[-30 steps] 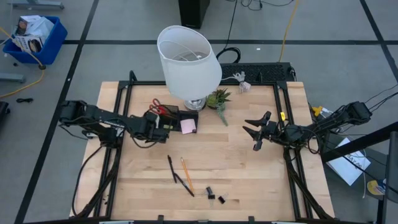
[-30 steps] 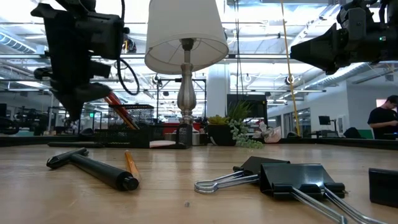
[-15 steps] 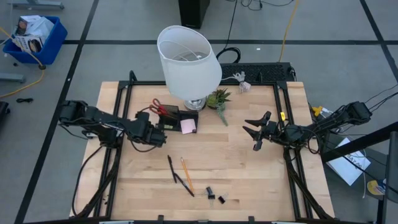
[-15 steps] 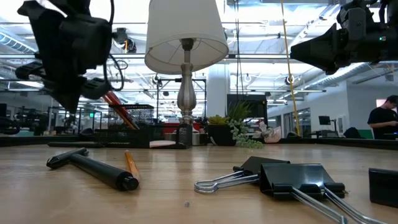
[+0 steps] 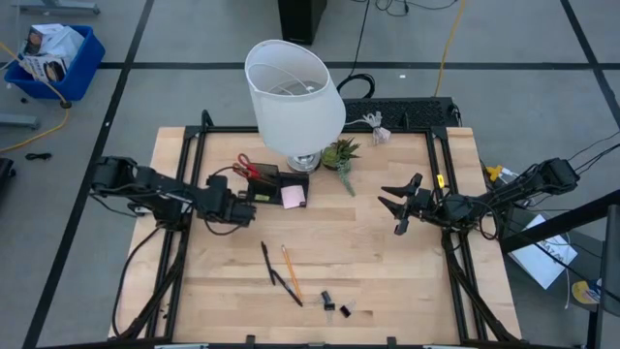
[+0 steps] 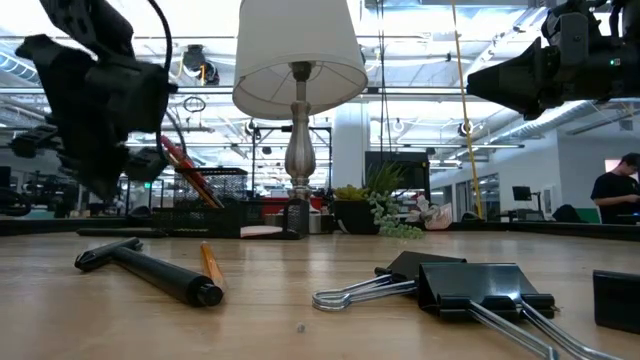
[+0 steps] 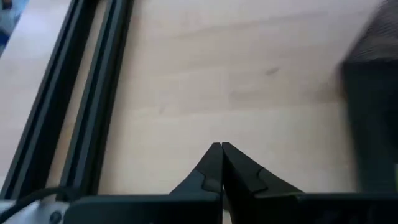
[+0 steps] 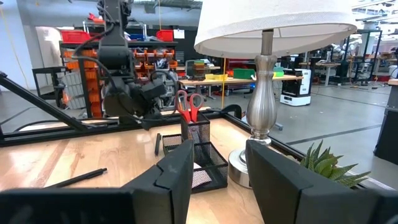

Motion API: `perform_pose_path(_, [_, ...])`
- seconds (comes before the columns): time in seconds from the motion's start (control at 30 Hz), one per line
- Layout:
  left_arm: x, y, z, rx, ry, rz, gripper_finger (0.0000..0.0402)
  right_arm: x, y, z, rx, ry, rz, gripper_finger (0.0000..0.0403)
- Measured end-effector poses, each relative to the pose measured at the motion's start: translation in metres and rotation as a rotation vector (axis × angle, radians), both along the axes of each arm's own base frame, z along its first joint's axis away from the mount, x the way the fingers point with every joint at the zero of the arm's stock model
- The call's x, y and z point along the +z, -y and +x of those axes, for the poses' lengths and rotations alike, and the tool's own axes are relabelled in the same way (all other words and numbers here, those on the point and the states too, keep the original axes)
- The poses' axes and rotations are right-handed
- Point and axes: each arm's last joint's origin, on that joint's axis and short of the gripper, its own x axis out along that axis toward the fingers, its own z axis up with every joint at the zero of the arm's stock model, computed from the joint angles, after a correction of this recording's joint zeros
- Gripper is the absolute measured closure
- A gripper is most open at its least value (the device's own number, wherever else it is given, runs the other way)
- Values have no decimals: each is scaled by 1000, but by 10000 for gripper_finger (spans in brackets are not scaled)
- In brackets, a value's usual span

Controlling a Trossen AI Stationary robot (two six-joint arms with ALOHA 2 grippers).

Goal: Pick and place office supplies into organizer
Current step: Put the black pen into the black desk organizer

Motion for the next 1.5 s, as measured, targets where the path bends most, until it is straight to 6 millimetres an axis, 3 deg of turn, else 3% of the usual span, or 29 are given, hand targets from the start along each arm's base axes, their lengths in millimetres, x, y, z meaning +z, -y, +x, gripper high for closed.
perform_pose_path(0.3, [-21, -7, -2, 19, 102, -27, 398, 0, 0, 0, 0, 0, 0, 261])
perform_pose_path(0.8, [-36, -9, -8, -8, 124, -91, 398, 0, 0, 0, 0, 0, 0, 261])
perform_pose_path(1.2, [-37, 17, -5, -92, 194, -150, 389, 0, 0, 0, 0, 0, 0, 261])
perform_pose_path(1.5, [-23, 56, 10, -185, 293, -294, 391, 0, 0, 0, 0, 0, 0, 261])
